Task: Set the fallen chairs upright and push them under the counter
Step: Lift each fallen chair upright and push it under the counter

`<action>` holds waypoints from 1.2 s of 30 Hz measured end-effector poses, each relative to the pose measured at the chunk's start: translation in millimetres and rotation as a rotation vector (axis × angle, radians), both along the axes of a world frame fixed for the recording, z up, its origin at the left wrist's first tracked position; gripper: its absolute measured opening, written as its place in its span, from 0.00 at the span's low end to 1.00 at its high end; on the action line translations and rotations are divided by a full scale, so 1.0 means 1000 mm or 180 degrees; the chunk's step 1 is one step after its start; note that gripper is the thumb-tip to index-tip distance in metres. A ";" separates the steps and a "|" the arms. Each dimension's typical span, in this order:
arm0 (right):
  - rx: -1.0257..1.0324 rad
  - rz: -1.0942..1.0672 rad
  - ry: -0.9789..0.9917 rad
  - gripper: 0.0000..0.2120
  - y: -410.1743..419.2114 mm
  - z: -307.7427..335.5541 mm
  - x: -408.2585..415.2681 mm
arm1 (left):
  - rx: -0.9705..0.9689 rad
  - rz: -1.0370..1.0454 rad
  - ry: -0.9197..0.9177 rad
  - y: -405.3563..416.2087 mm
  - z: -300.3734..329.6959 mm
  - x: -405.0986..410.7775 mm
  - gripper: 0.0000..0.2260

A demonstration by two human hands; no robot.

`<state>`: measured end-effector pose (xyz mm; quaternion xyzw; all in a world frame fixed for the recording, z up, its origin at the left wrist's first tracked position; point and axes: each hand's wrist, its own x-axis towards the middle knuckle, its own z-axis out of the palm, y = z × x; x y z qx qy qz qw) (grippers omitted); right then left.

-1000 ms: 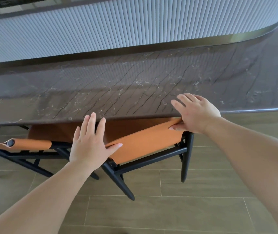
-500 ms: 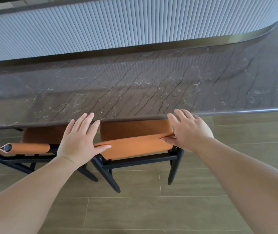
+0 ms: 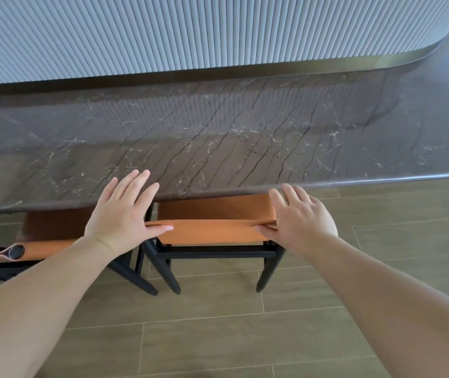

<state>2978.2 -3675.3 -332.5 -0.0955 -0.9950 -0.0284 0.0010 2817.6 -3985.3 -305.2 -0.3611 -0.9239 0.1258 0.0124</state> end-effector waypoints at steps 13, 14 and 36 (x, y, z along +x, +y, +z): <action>0.0326 0.0106 0.0208 0.38 -0.016 -0.008 -0.010 | 0.0355 -0.0269 0.0148 -0.028 -0.028 -0.008 0.41; 0.0318 0.0118 0.0220 0.38 -0.013 -0.007 -0.011 | 0.0378 -0.0278 0.0171 -0.026 -0.029 -0.007 0.40; 0.0065 0.0228 -0.0049 0.36 0.011 -0.017 -0.013 | -0.0006 0.0704 0.0098 0.009 -0.036 0.015 0.49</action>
